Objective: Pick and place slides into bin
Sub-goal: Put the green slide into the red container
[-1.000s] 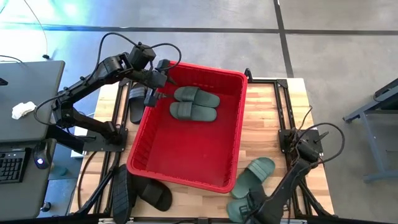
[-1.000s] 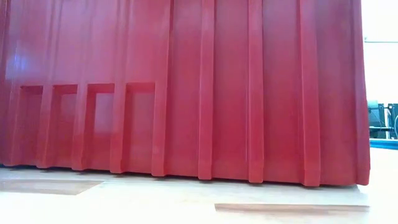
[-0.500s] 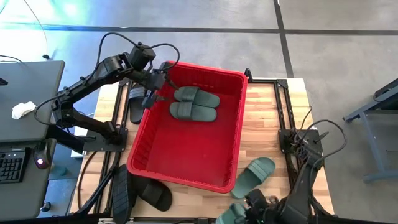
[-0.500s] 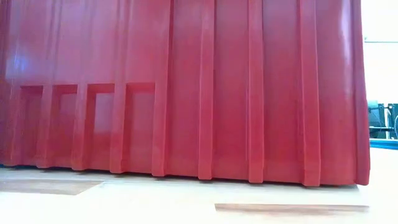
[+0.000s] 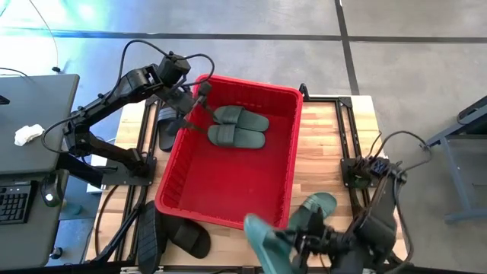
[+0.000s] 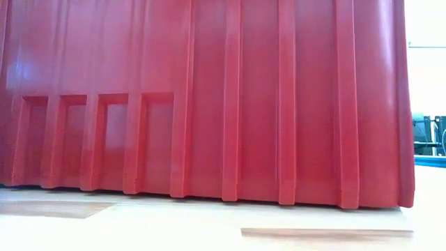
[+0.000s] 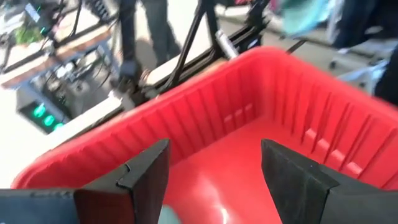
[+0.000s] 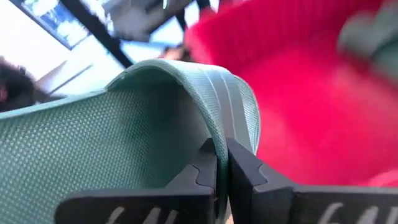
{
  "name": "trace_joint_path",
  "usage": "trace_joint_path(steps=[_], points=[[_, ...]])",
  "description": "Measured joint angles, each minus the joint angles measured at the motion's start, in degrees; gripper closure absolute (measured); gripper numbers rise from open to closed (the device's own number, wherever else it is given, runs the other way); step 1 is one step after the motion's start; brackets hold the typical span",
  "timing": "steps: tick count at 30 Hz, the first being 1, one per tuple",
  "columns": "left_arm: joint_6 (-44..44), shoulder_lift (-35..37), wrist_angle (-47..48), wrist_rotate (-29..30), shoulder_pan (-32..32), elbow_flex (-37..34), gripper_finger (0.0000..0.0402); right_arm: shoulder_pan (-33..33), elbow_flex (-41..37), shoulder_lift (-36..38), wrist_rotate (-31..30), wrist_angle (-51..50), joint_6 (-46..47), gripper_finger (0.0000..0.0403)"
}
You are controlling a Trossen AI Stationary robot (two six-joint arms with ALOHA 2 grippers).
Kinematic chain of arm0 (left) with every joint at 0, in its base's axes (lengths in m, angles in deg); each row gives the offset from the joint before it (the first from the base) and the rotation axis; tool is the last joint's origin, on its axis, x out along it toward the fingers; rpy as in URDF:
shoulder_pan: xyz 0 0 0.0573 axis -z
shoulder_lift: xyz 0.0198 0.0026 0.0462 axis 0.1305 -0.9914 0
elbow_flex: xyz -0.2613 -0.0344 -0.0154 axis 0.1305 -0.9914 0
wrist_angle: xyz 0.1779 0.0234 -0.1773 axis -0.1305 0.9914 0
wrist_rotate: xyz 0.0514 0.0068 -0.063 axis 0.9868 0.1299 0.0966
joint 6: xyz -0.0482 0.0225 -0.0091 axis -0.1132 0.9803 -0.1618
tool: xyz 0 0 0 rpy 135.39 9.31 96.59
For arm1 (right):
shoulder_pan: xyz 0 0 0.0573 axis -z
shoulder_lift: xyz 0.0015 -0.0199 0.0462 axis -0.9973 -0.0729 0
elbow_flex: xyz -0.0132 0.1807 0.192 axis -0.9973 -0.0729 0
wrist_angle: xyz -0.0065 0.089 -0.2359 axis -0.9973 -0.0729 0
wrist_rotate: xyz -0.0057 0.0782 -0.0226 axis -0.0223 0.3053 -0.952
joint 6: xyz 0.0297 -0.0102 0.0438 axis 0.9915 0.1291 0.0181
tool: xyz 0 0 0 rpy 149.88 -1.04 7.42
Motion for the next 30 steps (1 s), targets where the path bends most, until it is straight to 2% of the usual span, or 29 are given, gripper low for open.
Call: trace_joint_path(steps=[4, 7, 11, 14, 17, 23, 26, 30], points=[[2.3, 0.0, 0.0, -5.0, 0.1, 0.0, 0.0170, 1.5, 0.0, 3.3, -7.7, -1.1, -11.3, 0.0403], [4.0, 0.0, 0.0, -6.7, 1.3, 0.0, 0.0170, 2.9, 0.0, 5.4, -10.7, -1.8, -18.3, 0.0403], [4.6, 0.0, -1.5, -7.2, 3.8, 0.0, 0.0170, 5.7, 0.0, 8.0, -12.2, -1.9, -24.3, 0.0403], [3.2, -0.4, -5.5, -6.7, 7.1, 0.0, 0.0170, 9.0, 0.0, 9.3, -10.4, -1.7, -27.0, 0.0403], [1.9, -0.7, -11.1, -2.2, 11.0, 0.0, 0.0170, 12.8, 0.0, 9.9, -5.3, 0.0, -30.8, 0.0403], [3.4, -1.5, -15.8, 15.2, 18.0, 0.0, 0.0170, 18.5, -0.1, 9.9, 4.5, 7.5, -41.9, 0.0403], [4.4, -1.6, -15.7, 18.1, 20.2, 0.0, 0.0170, 19.8, -0.1, 9.9, 6.7, 9.5, -44.6, 0.0403], [4.4, -2.1, -16.1, 18.1, 22.4, 0.0, 0.0170, 20.9, -0.1, 9.9, 8.3, 10.3, -46.6, 0.0403]])
